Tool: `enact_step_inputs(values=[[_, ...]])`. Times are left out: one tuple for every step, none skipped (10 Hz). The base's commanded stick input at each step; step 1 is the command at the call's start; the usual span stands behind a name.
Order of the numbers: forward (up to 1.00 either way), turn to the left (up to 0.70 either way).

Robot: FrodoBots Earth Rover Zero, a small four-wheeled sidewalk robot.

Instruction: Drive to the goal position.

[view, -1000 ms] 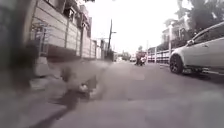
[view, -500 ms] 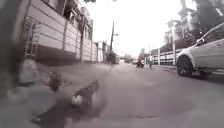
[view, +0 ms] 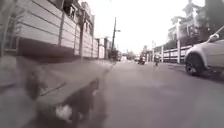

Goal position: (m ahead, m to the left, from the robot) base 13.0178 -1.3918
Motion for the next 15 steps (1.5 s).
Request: enact_step_inputs(values=[[1.00, -0.40], [1.00, -0.40], [1.00, -0.40], [1.00, -0.32], [1.00, 0.00], [1.00, 0.00], [1.00, 0.00], [1.00, 0.00], [1.00, 0.00], [1.00, 0.00], [1.00, 0.00], [1.00, 0.00], [1.00, 0.00], [1.00, 0.00], [1.00, 0.00]])
